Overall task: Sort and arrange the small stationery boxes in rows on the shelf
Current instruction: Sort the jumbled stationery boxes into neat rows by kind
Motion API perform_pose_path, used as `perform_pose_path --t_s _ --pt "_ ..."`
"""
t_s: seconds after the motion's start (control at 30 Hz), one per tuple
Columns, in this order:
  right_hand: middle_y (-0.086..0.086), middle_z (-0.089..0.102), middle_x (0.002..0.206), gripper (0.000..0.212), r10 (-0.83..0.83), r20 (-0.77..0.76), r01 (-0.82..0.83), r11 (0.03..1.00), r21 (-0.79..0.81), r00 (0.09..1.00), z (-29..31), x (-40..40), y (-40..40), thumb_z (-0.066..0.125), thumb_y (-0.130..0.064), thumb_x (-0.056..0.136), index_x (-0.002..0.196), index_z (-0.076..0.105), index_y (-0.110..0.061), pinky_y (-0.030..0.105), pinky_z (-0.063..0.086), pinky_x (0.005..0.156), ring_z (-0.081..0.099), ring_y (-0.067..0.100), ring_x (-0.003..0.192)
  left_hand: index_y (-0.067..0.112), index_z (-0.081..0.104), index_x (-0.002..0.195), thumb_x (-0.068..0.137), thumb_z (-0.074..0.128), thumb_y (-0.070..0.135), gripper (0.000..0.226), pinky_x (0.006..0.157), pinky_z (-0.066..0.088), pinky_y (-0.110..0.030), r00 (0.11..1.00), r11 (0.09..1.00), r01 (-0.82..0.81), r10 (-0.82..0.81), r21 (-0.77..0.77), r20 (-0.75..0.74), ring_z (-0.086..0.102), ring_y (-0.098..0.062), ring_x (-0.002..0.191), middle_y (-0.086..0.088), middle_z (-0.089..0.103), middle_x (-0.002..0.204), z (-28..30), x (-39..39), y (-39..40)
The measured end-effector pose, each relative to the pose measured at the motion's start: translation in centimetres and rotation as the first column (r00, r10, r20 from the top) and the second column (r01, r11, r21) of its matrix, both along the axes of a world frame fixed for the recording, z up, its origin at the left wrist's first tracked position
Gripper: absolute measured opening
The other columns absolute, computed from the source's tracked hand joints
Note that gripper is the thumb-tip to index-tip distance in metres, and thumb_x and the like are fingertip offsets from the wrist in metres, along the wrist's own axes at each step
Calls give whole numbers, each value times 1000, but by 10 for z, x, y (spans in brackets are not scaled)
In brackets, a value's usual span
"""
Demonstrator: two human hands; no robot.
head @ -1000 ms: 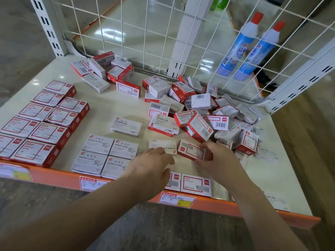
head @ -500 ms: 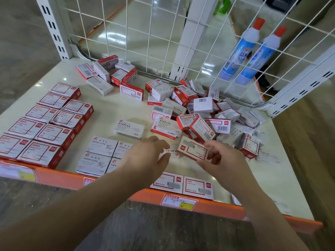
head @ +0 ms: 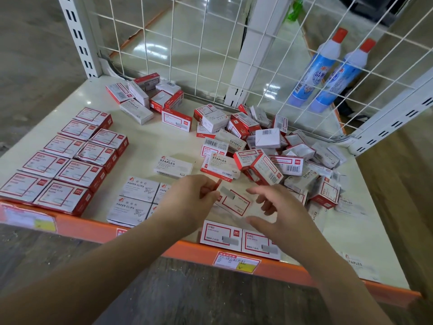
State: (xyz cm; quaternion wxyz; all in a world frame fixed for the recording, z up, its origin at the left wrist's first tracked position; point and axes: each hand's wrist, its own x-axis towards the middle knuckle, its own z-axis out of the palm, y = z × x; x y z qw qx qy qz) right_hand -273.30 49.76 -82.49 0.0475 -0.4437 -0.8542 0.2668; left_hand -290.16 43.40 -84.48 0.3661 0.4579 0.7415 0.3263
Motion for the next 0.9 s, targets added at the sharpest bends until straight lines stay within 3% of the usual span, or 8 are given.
perform_pose_path --t_s 0.1,0.23,0.33,0.43,0.53,0.63,0.77,0.9 --pt "-18 48 113 35 89 15 -90 996 11 996 6 -5 9 54 -31 92 126 50 -34 3 34 66 43 -8 87 22 60 100 94 50 25 12 65 55 -18 998 998 44 -45 -35 -44 59 -4 77 9 65 97 4 -2 0" --pt "-19 53 99 28 162 34 -161 986 -48 986 9 -20 15 53 -27 93 120 59 -27 5 36 65 46 -10 80 26 58 101 95 48 28 12 59 53 -15 986 991 103 -113 -83 -120 57 -4 72 14 59 86 8 0 0" --pt "-13 59 97 24 151 54 -147 986 -80 987 7 -25 16 55 -25 91 114 62 -25 11 40 68 50 -4 81 25 58 104 95 48 27 14 61 54 -16 984 989 112 -124 -92 -128 59 -6 76 11 63 94 8 1 -1" --pt "-17 57 89 17 98 29 -94 988 -120 995 4 -24 16 57 -24 91 107 60 -25 10 41 67 53 -3 82 23 55 121 93 52 27 29 74 51 -18 992 996 70 -75 -49 -101 56 -5 88 8 63 107 6 0 -1" --pt "-18 56 84 9 -29 -79 18 991 -132 996 2 -22 17 59 -20 90 97 55 -25 9 42 62 55 -4 77 24 46 132 90 56 31 43 74 45 -18 997 1000 1 -2 -17 -72 50 -3 90 14 53 100 5 -1 -2" --pt "-8 60 90 19 -185 -227 149 975 -167 956 -1 -23 19 61 -17 88 88 48 -31 24 51 72 61 9 82 23 52 129 91 54 31 38 76 46 -18 997 999 -11 8 -33 -81 51 -4 90 11 56 103 3 1 -4" --pt "2 64 98 31 -320 -383 221 934 -281 866 2 -27 17 57 -12 90 106 42 -34 18 51 59 66 11 77 22 55 127 94 49 30 34 83 54 -30 996 991 86 -87 -100 -9 58 -13 97 4 59 122 4 9 -6" --pt "-1 58 122 48 -304 -409 171 928 -330 861 0 -30 13 51 -10 93 123 38 -45 18 55 65 62 13 103 22 51 129 95 47 28 34 88 53 -32 993 988 114 -109 -108 53 55 -16 107 4 53 129 4 14 -7"
